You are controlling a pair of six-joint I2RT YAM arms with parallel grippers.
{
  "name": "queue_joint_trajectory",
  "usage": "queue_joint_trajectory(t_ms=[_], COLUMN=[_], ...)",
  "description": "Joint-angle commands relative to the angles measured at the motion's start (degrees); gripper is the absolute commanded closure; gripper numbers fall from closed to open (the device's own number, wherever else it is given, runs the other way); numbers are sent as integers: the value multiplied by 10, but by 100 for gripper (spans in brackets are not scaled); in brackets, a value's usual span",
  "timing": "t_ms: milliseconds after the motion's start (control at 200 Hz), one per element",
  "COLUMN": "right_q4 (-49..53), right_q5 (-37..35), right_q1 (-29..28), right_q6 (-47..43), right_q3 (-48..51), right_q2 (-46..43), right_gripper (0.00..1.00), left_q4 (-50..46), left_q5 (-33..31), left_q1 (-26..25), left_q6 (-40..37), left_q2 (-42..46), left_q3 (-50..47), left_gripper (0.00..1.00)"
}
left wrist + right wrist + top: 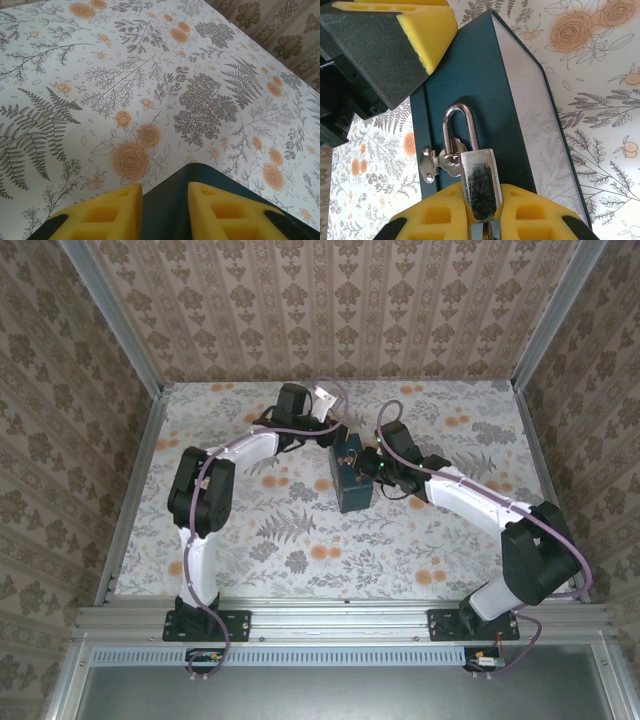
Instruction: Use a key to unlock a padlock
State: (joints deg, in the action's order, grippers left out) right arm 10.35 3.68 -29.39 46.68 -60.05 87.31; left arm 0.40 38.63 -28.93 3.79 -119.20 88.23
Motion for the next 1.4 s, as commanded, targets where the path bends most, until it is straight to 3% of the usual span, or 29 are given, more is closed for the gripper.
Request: queue_joint_trajectory(t_ms=[0, 225, 305, 455, 710, 815, 950, 1080, 1150, 1235, 1395], right_q4=[-32, -28, -22, -2, 27, 26, 0, -30, -34, -23, 15], right_q5=[7, -20, -31, -29, -7, 11, 15, 19, 24, 30, 26], right_q1=[0, -6, -5, 20, 95, 138, 177, 187, 187, 188, 187], right_q6=[4, 13, 13, -10, -40, -73, -113, -143, -151, -160, -198], right_q3=[-26, -35, -32, -23, 17, 48, 85, 102, 101, 95, 67], right_q2=[12, 25, 20, -18, -64, -43, 7, 55, 71, 69, 17], right_gripper=[100, 100, 100, 100, 97, 92, 89, 84, 79, 64, 57], left_q4=[-32, -28, -7, 45, -16, -92, -216, -245, -246, -244, -211], left_q5=[67, 92, 51, 41, -3, -69, -173, -253, -271, -292, -280], left_q1=[-2, 0, 11, 57, 72, 69, 49, 8, -12, -35, -82], left_q6=[3, 13, 27, 66, 38, 35, 43, 62, 88, 138, 218], left_q2=[-1, 4, 14, 40, 86, 108, 138, 189, 214, 231, 243], left_q3=[-1, -7, -26, -58, -55, -54, -57, -107, -132, -151, -165], left_gripper=[71, 75, 66, 55, 50, 51, 52, 52, 51, 50, 49])
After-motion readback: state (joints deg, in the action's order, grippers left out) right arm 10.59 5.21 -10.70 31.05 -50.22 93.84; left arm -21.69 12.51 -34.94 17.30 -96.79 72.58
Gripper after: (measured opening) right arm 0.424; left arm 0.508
